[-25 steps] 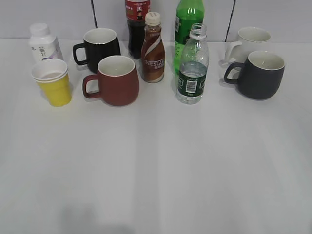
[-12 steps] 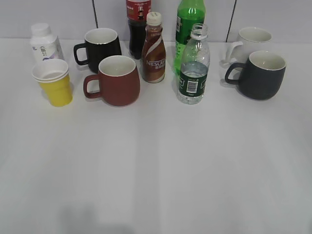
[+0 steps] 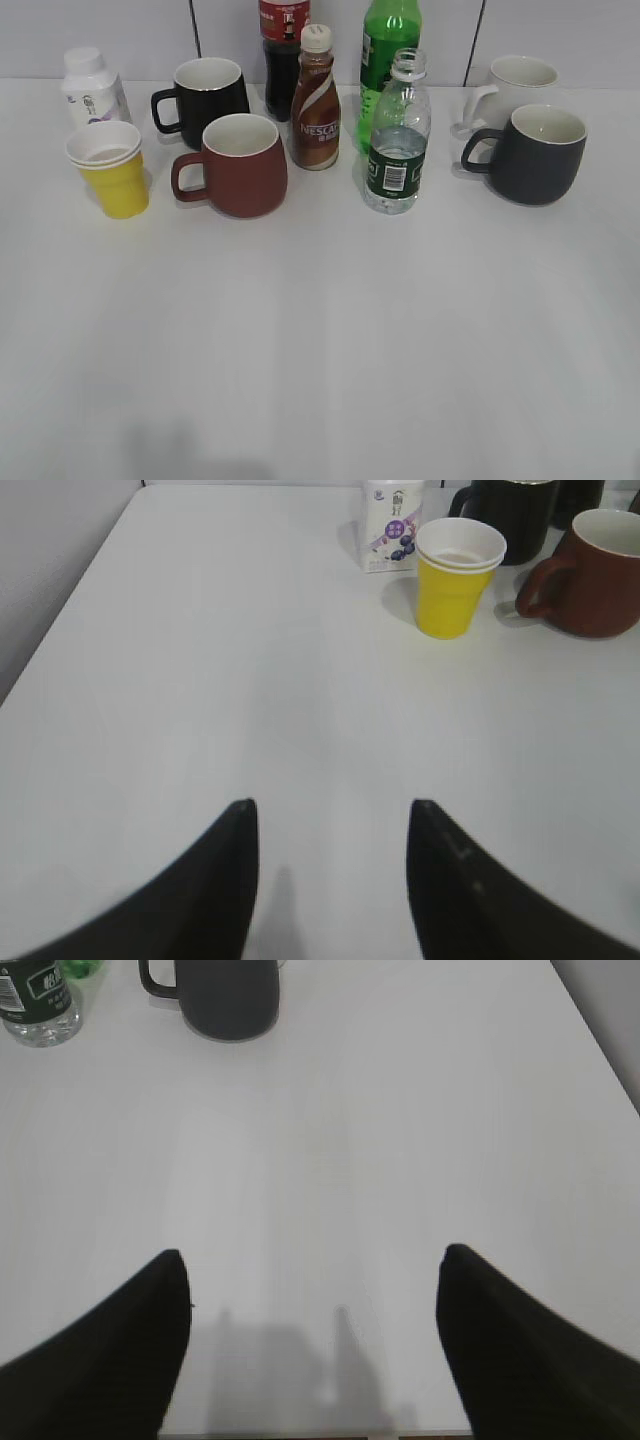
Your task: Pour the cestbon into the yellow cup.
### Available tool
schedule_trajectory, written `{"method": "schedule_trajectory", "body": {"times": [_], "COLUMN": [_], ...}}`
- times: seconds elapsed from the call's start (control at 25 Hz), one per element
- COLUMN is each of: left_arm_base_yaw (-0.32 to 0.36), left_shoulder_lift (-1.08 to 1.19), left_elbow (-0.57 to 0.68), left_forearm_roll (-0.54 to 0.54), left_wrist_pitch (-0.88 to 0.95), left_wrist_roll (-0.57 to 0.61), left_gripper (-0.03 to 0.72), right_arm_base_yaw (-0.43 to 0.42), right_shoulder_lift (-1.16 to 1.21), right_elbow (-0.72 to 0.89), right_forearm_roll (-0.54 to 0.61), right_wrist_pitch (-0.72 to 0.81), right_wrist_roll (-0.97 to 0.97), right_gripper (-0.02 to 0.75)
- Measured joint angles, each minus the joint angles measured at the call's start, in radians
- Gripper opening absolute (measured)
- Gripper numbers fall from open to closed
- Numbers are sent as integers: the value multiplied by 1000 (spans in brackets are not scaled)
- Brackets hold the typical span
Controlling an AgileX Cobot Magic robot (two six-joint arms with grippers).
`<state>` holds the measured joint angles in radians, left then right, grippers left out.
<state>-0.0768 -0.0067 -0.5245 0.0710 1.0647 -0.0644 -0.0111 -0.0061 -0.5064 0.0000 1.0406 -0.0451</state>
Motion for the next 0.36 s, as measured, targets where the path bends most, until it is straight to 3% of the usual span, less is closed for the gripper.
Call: {"method": "schedule_trajectory", "body": {"times": [0.36], "left_arm_base_yaw": [0], "left_shoulder_lift": [0], "left_elbow": [0], "left_forearm_roll": [0], "left_wrist_pitch": [0], "left_wrist_roll": [0], "left_gripper": [369], "right_arm_base_yaw": [0], "right_shoulder_lift": [0], "right_elbow": [0], "right_forearm_roll": [0], "right_wrist_pitch": [0], "right_wrist_roll": [0], "right_gripper": [574]}}
